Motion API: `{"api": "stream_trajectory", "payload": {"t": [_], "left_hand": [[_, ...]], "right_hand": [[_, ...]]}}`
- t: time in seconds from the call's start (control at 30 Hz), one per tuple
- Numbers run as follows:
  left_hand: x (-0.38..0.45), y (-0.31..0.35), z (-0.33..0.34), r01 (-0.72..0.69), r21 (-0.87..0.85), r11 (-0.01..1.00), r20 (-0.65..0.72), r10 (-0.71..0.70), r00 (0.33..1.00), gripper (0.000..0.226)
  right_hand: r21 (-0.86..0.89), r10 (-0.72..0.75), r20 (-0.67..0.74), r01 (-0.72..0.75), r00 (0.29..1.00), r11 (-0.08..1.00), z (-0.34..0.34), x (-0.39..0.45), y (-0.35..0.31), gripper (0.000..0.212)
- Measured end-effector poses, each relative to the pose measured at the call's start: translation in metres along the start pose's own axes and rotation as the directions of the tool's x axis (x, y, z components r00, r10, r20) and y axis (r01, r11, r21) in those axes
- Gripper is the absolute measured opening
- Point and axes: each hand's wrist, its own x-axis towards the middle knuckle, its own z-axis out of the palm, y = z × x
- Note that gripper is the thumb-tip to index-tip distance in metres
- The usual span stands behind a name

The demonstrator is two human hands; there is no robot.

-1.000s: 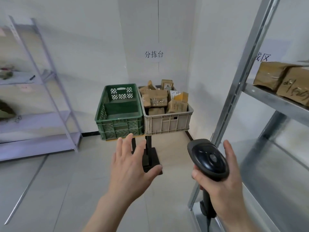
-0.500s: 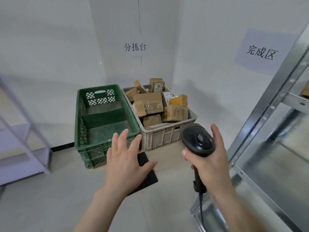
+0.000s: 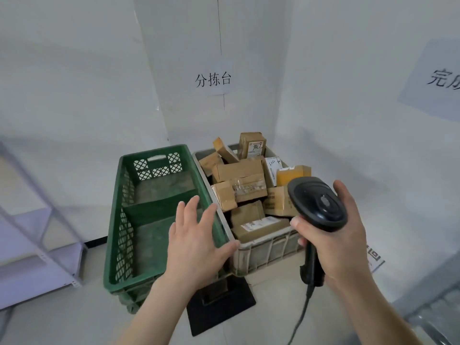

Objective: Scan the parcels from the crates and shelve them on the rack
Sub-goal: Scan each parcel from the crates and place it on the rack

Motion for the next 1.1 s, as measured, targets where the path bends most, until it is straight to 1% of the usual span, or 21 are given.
{"api": "stream_trajectory", "payload": {"t": [0.03,0.1,0.17,0.27,0.33,0.4,0.47,0.57,0.67,0.73,0.8,0.9,0.97,1.0,1.03,1.1], "left_hand": [[0.016,-0.001,0.002,0.003,0.008,1.000,0.005,-0.003,1.000,0.095],[0.047,-0.003,0.007,0.002,0.046,0.999,0.016,-0.003,1.000,0.094],[0.079,-0.008,0.013,-0.022,0.099,0.995,0.035,0.018,0.999,0.087],[0.126,-0.012,0.018,-0.125,0.184,0.975,0.039,0.120,0.992,0.074],[0.158,-0.011,0.024,-0.238,0.267,0.934,0.119,0.213,0.970,0.080],[0.189,-0.009,0.033,-0.401,0.362,0.842,0.275,0.314,0.909,0.089],[0.214,-0.010,0.045,-0.556,0.401,0.728,0.423,0.391,0.817,0.092],[0.242,-0.012,0.062,-0.716,0.403,0.570,0.572,0.454,0.683,0.086],[0.258,-0.017,0.079,-0.812,0.376,0.446,0.655,0.492,0.574,0.064],[0.267,-0.022,0.089,-0.846,0.371,0.383,0.687,0.500,0.527,0.052],[0.275,-0.027,0.096,-0.866,0.366,0.342,0.700,0.512,0.498,0.050],[0.282,-0.027,0.097,-0.880,0.344,0.328,0.694,0.543,0.474,0.047],[0.288,-0.026,0.089,-0.884,0.302,0.356,0.676,0.574,0.462,0.047],[0.293,-0.025,0.083,-0.879,0.266,0.396,0.647,0.602,0.467,0.046],[0.298,-0.024,0.073,-0.863,0.216,0.456,0.596,0.638,0.487,0.041],[0.310,-0.022,0.050,-0.804,0.100,0.586,0.483,0.678,0.554,0.032]], "right_hand": [[-0.011,-0.016,0.000,0.016,1.000,1.000,0.004,0.014,0.003,0.096],[-0.003,-0.046,0.030,0.046,0.999,0.999,0.013,0.040,0.005,0.098],[-0.019,-0.057,0.079,0.058,0.995,0.998,0.020,0.061,0.007,0.099],[-0.062,-0.074,0.107,0.081,0.991,0.995,0.032,0.083,0.005,0.093],[-0.085,-0.068,0.087,0.075,0.994,0.994,0.040,0.098,0.010,0.088],[-0.082,-0.070,0.091,0.077,0.993,0.994,0.048,0.112,0.018,0.076],[-0.087,-0.062,0.067,0.068,0.996,0.994,0.057,0.123,0.025,0.078],[-0.097,-0.081,-0.035,0.077,0.996,0.992,0.068,0.134,0.030,0.081],[-0.127,-0.047,-0.113,0.032,0.992,0.991,0.077,0.140,0.034,0.099],[-0.134,-0.009,-0.157,-0.012,0.988,0.991,0.082,0.143,0.039,0.100],[-0.141,-0.002,-0.186,-0.025,0.983,0.990,0.088,0.145,0.041,0.100],[-0.171,-0.031,-0.219,-0.007,0.975,0.985,0.096,0.149,0.041,0.094],[-0.168,-0.033,-0.233,-0.007,0.972,0.986,0.099,0.152,0.043,0.094],[-0.168,-0.034,-0.248,-0.008,0.968,0.986,0.100,0.154,0.043,0.094],[-0.161,-0.031,-0.260,-0.011,0.965,0.987,0.100,0.157,0.044,0.093],[-0.132,-0.029,-0.272,-0.007,0.962,0.991,0.100,0.161,0.045,0.089]]}}
